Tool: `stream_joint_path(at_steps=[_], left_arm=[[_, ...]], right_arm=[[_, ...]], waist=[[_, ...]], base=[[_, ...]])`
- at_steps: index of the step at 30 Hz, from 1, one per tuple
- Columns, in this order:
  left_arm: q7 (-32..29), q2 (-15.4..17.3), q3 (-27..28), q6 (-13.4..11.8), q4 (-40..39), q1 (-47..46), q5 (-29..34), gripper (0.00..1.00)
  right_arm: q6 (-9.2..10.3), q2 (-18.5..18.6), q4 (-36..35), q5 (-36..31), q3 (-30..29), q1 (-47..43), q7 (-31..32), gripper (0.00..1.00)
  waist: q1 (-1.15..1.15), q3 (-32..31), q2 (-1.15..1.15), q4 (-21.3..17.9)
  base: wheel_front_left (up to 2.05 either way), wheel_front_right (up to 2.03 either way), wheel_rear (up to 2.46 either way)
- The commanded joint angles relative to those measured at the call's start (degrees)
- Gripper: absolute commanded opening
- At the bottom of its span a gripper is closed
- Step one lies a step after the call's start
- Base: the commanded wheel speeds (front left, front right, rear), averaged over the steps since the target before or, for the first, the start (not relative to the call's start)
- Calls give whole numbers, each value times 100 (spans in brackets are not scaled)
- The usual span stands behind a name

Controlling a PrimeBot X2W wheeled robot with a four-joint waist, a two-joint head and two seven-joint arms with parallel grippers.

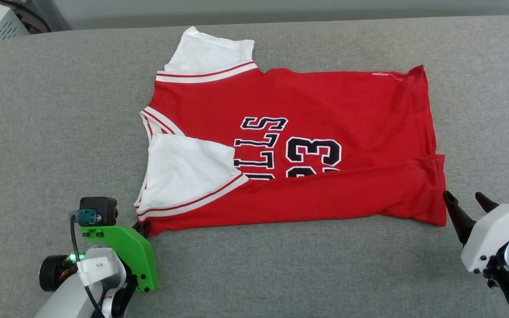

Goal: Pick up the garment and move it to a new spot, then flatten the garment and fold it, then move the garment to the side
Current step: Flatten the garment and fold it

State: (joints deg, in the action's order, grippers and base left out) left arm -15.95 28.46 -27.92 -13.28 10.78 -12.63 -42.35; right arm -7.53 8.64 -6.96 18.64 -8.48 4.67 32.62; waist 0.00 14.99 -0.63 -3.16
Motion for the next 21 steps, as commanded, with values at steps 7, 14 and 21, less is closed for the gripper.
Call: stream_joint_path(at_steps=[7,14,21], left_arm=[[242,-50,-11,48,-248,69,-14,0],[234,144,8,-85,-1088,121,125,0],[129,243,-30,-243,-1687,180,226,0]], right_arm=[[4,-6,318,-123,-52,-125,73,100],[4,-67,884,-296,-282,-46,-8,100],[4,-188,1362,-487,-448,175,-8,100]], waist=[[0,-244,63,249],[0,-268,63,473],[0,-164,63,567]], base=[[0,0,0],[0,0,0],[0,0,0]])
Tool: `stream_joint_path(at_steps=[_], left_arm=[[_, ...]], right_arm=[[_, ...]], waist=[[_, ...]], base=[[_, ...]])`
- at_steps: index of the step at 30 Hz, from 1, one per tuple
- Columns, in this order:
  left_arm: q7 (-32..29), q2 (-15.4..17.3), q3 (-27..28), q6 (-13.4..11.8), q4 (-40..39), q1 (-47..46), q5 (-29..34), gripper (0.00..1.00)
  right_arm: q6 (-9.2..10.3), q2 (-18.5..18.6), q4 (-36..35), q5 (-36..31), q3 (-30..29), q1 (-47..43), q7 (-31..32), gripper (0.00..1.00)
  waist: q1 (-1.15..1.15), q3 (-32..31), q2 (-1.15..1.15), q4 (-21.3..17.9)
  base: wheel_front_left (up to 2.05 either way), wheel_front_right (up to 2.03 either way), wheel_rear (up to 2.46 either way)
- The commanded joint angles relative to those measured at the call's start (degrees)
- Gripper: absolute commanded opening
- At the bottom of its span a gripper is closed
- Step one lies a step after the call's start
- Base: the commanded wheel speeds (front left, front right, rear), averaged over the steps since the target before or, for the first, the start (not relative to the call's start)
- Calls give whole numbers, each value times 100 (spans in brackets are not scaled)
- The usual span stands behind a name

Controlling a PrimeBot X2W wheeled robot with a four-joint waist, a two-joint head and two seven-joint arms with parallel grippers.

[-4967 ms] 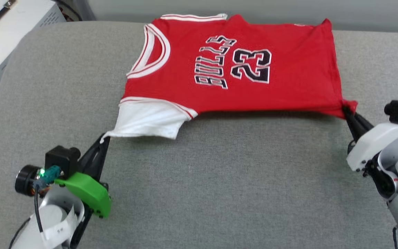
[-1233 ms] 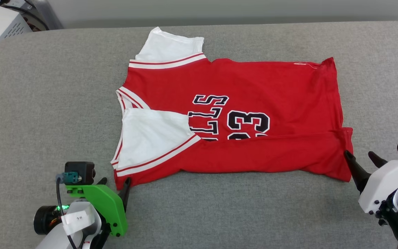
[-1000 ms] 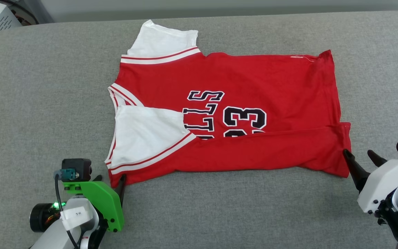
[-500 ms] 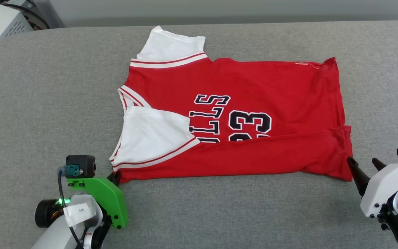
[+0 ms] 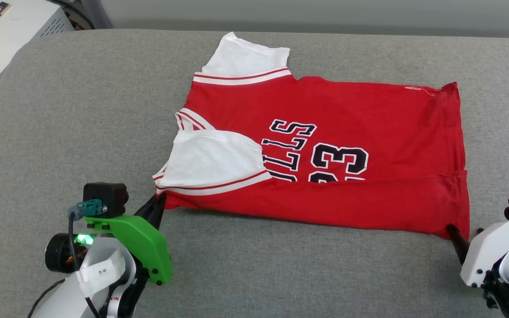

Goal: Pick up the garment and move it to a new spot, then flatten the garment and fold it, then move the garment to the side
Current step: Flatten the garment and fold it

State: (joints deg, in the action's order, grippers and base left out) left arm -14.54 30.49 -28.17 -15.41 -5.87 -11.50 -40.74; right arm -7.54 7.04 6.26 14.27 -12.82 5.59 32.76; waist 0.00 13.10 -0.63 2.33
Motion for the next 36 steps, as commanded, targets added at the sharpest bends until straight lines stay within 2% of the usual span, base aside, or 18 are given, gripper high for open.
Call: stream_joint_path(at_steps=[1,5,6,8,9,17,21,27,36], left_arm=[[-22,50,-12,-35,-61,69,74,0],[-46,77,-26,-64,-176,71,98,0],[-48,79,-31,-67,-189,70,100,0],[-75,95,-49,-69,-180,64,110,0],[-87,103,-57,-70,-168,59,117,0],[-167,140,-131,-42,91,126,82,0],[-269,192,-196,-9,241,341,-31,0],[-545,313,-324,-18,237,765,-212,0],[-736,333,-551,-5,162,1263,-386,0]], right_arm=[[5,-41,99,-77,-27,107,-16,100],[5,-96,331,-75,26,185,54,100],[5,-109,390,-34,62,195,96,80],[5,-99,476,-5,154,198,175,11],[5,-74,506,-4,200,196,203,0],[5,175,553,74,258,236,14,0],[5,447,329,149,162,101,30,0],[5,750,31,148,88,-276,326,0],[5,837,-417,295,-72,-970,886,0]], waist=[[0,43,63,22],[0,114,63,28],[0,131,63,27],[0,163,63,22],[0,174,63,20],[0,3,63,-15],[0,-354,63,-22],[0,-694,63,-35],[0,-914,63,-78]], base=[[0,0,0],[0,0,0],[0,0,0],[0,0,0],[0,0,0],[0,0,0],[0,0,0],[0,0,0],[0,0,0]])
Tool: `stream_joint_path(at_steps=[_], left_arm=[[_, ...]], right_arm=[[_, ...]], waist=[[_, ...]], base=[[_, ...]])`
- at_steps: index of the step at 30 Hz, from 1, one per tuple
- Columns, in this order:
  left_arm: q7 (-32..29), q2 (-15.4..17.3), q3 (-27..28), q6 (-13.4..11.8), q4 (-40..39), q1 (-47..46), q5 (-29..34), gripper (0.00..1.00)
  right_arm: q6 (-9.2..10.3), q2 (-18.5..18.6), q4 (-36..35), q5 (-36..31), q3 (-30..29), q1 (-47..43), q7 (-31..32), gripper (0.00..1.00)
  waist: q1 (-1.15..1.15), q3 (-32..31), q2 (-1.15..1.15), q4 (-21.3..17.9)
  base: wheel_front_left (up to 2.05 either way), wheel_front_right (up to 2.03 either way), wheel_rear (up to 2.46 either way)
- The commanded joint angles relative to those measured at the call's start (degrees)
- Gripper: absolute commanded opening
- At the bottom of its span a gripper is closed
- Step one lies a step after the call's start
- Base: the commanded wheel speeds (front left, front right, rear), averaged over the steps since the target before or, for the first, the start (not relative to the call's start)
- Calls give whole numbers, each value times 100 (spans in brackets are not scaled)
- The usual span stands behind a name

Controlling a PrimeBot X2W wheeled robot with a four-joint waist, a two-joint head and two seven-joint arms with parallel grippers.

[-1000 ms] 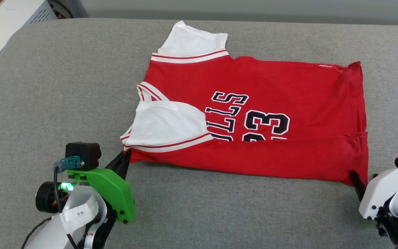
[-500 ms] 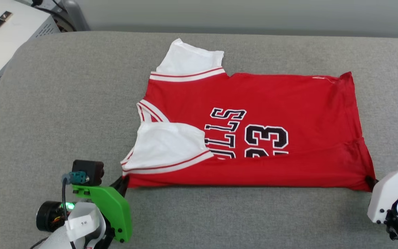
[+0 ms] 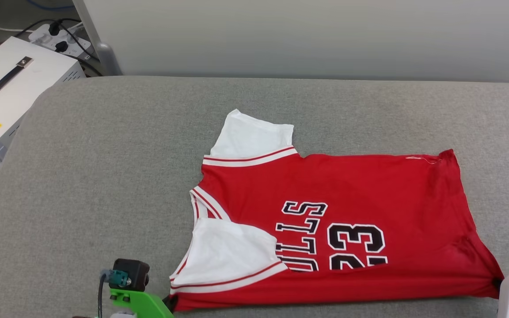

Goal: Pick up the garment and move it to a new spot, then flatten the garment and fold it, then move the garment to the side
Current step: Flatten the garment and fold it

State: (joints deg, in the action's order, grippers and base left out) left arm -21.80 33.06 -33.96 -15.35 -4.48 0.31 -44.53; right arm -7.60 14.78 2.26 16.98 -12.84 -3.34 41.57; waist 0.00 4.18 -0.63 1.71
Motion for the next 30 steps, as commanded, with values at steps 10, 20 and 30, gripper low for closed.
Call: stream_joint_path(at_steps=[10,20,30], left_arm=[[175,-110,-101,169,597,158,-72,100],[1504,-355,242,337,758,-257,252,100],[3370,-592,594,516,757,-602,786,100]], right_arm=[[11,-285,-24,-65,-166,-434,73,100],[11,-326,-260,14,-114,-140,-687,100],[11,-301,-833,-35,213,221,-2244,100]], waist=[[0,-27,63,-71],[0,-97,63,-43],[0,-218,63,-47]], base=[[0,0,0],[0,0,0],[0,0,0]])
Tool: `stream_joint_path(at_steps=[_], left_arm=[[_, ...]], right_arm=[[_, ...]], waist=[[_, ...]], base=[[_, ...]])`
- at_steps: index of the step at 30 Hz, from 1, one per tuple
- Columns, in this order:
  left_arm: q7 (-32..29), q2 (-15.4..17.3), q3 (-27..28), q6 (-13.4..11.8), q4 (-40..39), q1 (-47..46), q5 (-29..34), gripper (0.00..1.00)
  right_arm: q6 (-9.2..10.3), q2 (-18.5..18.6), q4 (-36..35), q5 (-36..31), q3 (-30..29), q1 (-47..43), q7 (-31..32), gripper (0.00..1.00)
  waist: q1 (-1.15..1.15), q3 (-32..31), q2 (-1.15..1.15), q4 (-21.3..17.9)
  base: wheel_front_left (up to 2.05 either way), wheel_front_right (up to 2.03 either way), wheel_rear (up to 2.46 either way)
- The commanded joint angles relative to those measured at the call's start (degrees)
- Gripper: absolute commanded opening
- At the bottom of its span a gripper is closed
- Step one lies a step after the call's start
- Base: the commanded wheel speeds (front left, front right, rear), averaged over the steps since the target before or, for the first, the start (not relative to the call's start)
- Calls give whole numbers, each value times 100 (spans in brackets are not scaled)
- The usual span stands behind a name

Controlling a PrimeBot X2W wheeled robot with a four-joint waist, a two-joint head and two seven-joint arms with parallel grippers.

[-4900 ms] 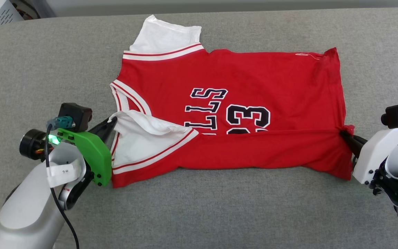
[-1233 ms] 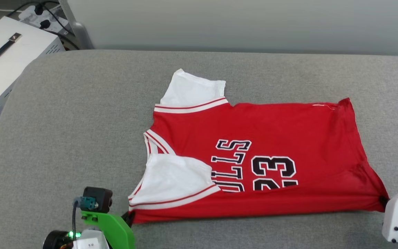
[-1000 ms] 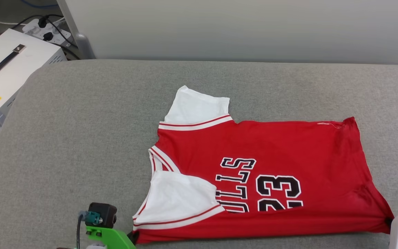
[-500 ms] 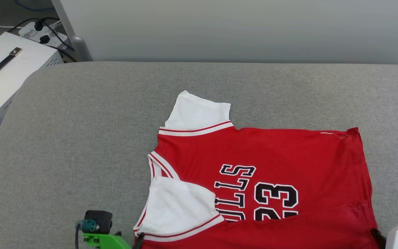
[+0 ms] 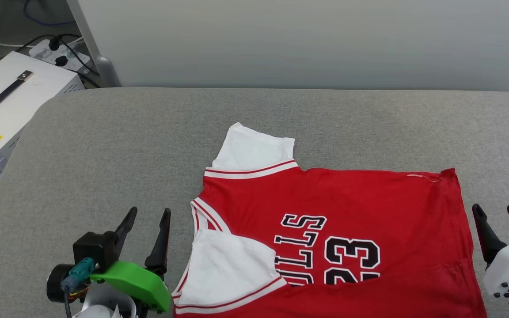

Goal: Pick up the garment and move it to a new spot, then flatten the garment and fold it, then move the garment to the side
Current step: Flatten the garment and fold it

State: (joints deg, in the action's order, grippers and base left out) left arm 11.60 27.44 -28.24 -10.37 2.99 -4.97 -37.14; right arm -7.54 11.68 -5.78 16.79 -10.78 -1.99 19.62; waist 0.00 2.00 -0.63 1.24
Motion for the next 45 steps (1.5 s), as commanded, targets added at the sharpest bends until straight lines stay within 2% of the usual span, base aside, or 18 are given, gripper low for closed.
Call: stream_joint_path(at_steps=[1,6,11,17,20,23,31,34,42,45], left_arm=[[145,-87,82,20,23,-85,76,100],[331,-414,452,78,60,-14,298,100],[338,-747,799,462,-86,100,863,100],[339,-1052,1129,899,-142,-45,1315,100],[339,-1127,1196,1108,-72,-276,1414,100],[226,-1040,1076,1323,235,-700,1500,100],[-1520,-652,826,1617,878,-2427,1396,100],[-2372,-472,684,1711,1104,-3126,1192,100],[-4718,75,252,1781,1864,-4653,469,100],[-5158,241,89,1783,2028,-5003,283,100]], right_arm=[[5,-31,-57,-19,56,92,-229,100],[5,-164,-112,-23,325,37,-995,100],[5,-284,-50,-183,488,-2,-1574,100],[5,-363,48,-223,637,198,-1862,100],[5,-358,59,-200,657,325,-1960,100],[5,-337,81,-208,734,471,-2023,100],[5,-431,-70,-221,1014,1040,-2233,100],[5,-510,-83,-243,1113,1193,-2327,100],[5,-636,52,-218,1331,1484,-2524,100],[5,-665,143,-190,1404,1558,-2594,100]], waist=[[0,3,63,4],[0,64,63,-8],[0,208,63,-43],[0,572,63,-178],[0,828,63,-273],[0,1084,63,-403],[0,1927,63,-911],[0,2180,63,-1101],[0,2597,63,-1469],[0,2682,63,-1572]], base=[[0,0,0],[0,0,0],[0,0,0],[0,0,0],[0,0,0],[0,0,0],[0,0,0],[0,0,0],[0,0,0],[0,0,0]])
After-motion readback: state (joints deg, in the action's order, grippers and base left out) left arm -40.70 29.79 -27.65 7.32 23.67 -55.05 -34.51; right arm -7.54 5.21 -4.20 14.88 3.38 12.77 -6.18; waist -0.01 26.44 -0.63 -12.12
